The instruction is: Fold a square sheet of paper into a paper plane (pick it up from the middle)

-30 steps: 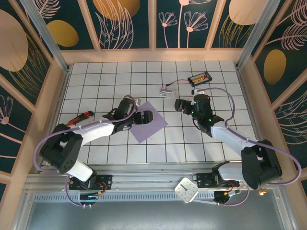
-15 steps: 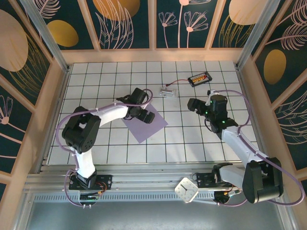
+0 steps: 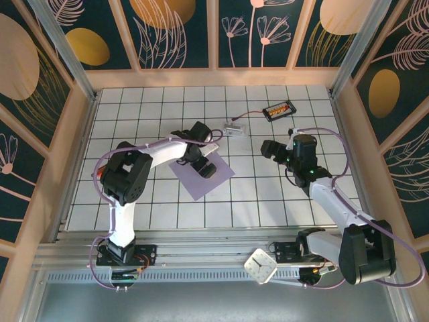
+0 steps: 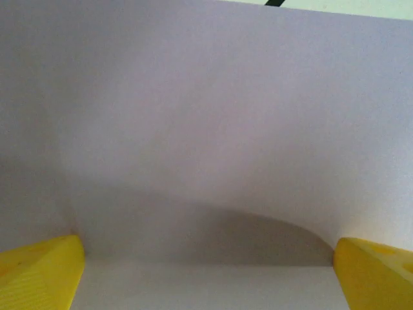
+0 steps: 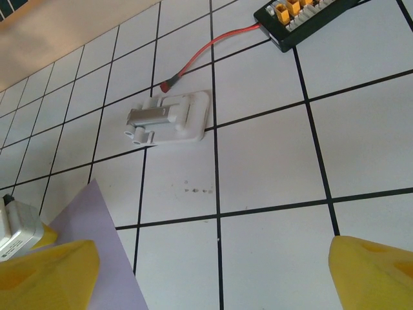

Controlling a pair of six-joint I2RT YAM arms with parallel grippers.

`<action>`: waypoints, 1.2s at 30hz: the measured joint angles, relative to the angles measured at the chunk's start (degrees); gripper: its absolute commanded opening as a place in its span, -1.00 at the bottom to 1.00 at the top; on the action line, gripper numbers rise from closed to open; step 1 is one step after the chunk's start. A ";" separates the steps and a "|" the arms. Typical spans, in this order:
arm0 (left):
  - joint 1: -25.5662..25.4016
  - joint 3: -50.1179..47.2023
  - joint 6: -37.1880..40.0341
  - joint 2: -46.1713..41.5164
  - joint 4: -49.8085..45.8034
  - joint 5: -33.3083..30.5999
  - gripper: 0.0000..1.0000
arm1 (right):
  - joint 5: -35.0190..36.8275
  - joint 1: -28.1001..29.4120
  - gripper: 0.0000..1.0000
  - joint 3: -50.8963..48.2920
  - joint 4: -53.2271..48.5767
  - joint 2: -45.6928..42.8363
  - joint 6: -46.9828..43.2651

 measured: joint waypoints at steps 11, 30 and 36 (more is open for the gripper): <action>0.00 3.19 0.79 2.21 -2.80 1.40 0.77 | -0.13 0.00 0.84 -0.46 0.20 0.13 0.13; 0.00 -0.35 -4.33 -0.48 0.00 6.12 0.38 | -0.15 0.00 0.84 -0.52 0.20 0.20 0.33; -0.02 -3.41 -7.06 -3.28 1.14 6.14 0.73 | -0.81 0.00 0.84 -0.52 0.20 0.96 0.33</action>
